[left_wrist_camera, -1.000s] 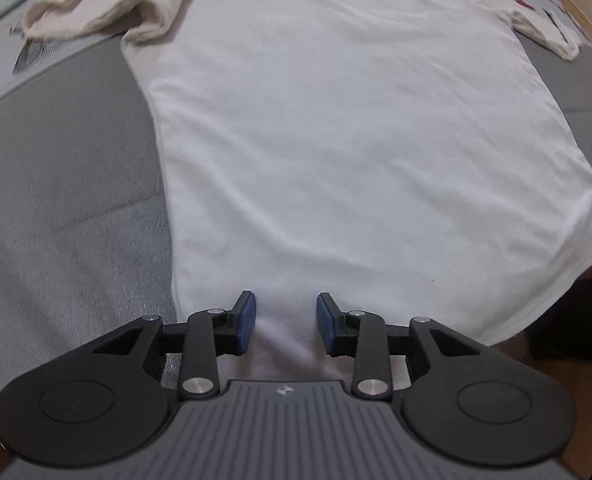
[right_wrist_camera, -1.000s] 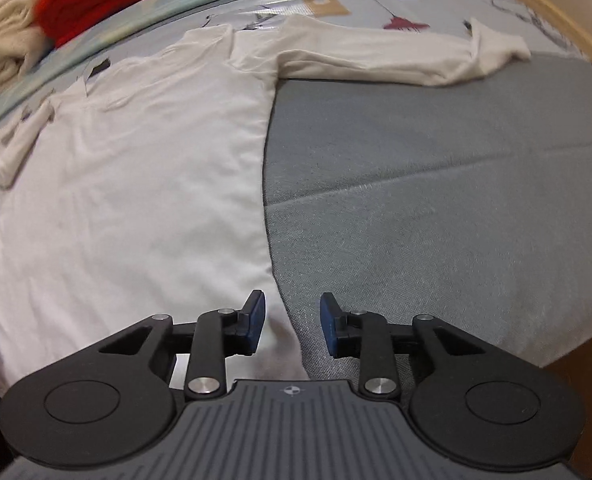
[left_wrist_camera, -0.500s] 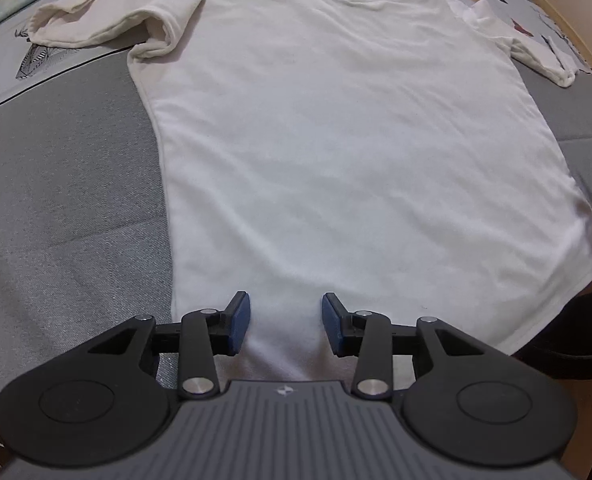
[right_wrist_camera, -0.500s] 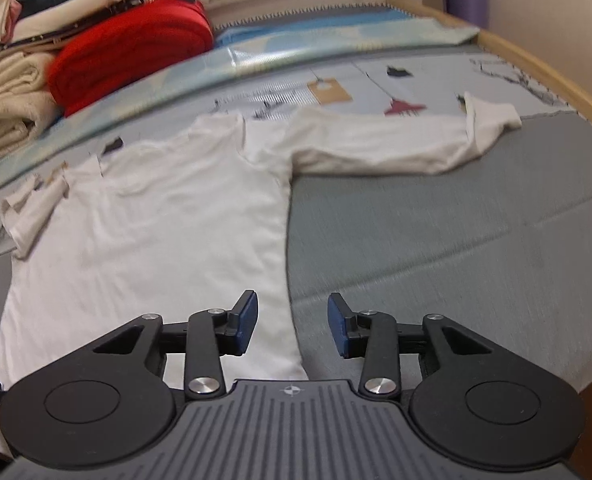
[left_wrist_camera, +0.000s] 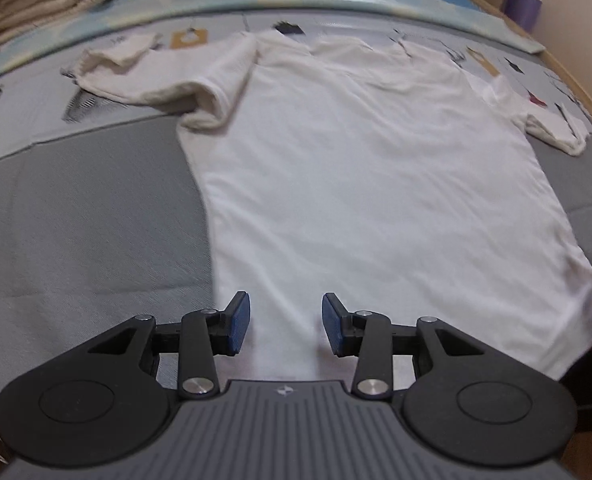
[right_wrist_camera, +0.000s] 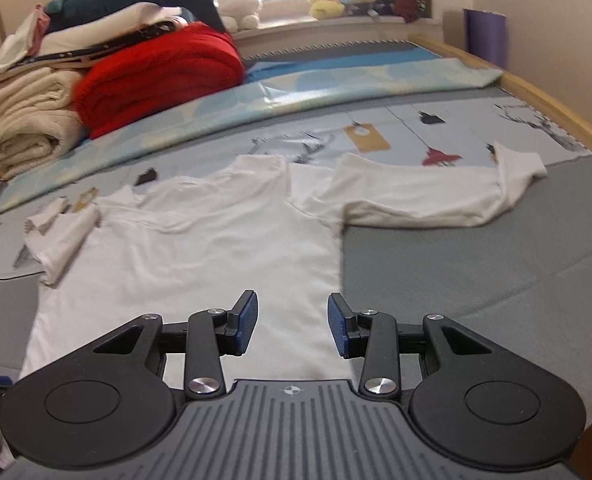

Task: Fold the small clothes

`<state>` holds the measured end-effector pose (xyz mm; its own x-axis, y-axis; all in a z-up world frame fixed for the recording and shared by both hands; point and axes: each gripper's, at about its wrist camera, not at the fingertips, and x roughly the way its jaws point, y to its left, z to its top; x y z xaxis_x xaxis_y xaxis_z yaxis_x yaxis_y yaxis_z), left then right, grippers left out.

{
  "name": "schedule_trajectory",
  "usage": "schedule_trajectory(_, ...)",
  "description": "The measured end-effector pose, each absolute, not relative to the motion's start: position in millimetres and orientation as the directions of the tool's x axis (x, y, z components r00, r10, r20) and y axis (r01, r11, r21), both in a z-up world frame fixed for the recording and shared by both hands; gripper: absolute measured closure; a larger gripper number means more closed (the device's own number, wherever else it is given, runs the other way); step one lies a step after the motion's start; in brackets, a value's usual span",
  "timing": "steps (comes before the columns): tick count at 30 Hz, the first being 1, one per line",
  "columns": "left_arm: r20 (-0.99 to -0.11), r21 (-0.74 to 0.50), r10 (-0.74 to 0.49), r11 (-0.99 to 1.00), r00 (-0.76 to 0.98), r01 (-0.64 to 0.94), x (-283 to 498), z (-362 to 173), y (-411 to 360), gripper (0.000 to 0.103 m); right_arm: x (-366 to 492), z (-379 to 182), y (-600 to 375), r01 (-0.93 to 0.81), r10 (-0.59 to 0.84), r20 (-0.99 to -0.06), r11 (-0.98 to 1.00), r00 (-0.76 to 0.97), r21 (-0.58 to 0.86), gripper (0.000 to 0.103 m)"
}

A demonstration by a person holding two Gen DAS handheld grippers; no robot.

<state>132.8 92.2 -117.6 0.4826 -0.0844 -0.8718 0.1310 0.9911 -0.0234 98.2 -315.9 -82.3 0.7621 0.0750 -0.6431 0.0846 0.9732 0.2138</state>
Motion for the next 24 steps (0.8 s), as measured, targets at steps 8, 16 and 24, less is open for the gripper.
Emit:
schedule_trajectory(8,-0.849,-0.059,-0.072,0.997,0.524,0.042,138,-110,109,0.058,100,-79,-305,0.063,0.116,-0.618,0.964,0.778,0.260,0.063)
schedule_trajectory(16,-0.846,-0.097,-0.107,0.994,0.522,0.047,136,-106,100,0.010,99,-81,-292,0.028,0.090,-0.625,0.984,0.775,0.177,0.063)
schedule_trajectory(24,-0.774,-0.061,-0.084,0.996,0.628,0.059,132,-89,88,0.010,103,-78,-288,0.079,0.036,-0.614,0.984,0.789,0.158,0.054)
